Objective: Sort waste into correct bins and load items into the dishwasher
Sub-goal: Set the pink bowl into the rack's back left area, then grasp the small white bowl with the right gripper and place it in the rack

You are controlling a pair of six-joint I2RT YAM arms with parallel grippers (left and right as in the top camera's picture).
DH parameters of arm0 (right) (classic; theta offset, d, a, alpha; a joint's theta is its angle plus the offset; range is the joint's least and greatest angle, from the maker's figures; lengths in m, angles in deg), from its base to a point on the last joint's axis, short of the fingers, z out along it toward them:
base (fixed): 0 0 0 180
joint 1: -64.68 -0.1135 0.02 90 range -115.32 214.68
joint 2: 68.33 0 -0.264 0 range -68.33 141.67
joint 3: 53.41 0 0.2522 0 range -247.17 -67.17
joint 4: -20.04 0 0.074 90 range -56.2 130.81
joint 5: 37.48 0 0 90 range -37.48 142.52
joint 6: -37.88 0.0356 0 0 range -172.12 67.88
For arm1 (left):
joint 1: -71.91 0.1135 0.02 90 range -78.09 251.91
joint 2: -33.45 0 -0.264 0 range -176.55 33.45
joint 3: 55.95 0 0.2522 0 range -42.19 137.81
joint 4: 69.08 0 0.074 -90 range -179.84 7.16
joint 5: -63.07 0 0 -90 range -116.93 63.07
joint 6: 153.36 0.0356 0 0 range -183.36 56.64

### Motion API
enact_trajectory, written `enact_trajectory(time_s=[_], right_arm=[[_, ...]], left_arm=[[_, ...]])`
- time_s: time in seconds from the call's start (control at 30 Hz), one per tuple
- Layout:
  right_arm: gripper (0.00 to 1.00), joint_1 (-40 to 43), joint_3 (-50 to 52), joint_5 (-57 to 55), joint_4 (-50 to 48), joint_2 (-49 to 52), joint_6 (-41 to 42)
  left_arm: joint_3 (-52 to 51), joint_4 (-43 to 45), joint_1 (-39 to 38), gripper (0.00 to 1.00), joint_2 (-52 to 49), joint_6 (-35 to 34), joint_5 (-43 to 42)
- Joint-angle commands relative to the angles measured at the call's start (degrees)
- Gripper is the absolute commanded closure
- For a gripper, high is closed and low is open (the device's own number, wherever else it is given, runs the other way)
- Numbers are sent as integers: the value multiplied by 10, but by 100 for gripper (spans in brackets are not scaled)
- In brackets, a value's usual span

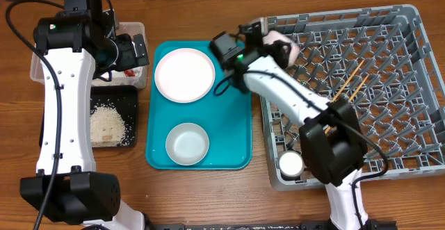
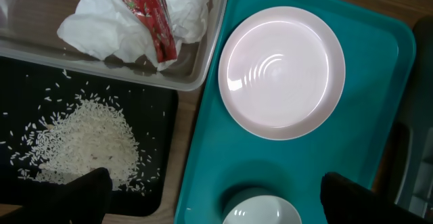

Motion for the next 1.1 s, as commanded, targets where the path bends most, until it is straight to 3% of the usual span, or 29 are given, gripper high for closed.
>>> enact_trajectory(time_s=[0.0, 0.1, 0.2, 0.37, 0.5, 0.63, 0.73, 0.8, 0.9, 0.97, 1.07], right_arm=[[31, -30, -20, 44, 34, -7, 15], [24, -37, -43, 89, 80, -14, 49], [22, -35, -90, 238, 129, -30, 49], [23, -35, -119, 630, 139, -46, 43], [30, -57, -43, 737, 87, -45, 50], [36, -110, 62, 760, 17, -45, 70], [44, -113, 86, 746, 4, -43, 96], [56, -113, 86, 747, -1, -32, 100], [88, -103, 85, 765, 2, -11, 99], [96, -87, 72, 770, 11, -13, 105], [96, -74, 55, 746, 29, -28, 108]], left_arm=[[9, 1, -7, 0, 1, -1, 4], [9, 1, -7, 0, 1, -2, 4], [9, 1, -7, 0, 1, -2, 4], [9, 1, -8, 0, 1, -2, 4], [9, 1, -8, 0, 1, -2, 4], [9, 1, -8, 0, 1, -2, 4], [9, 2, -8, 0, 1, -2, 3], [9, 2, -8, 0, 1, -2, 4], [9, 2, -8, 0, 1, -2, 4], [9, 2, -8, 0, 1, -2, 4], [9, 2, -8, 0, 1, -2, 4]])
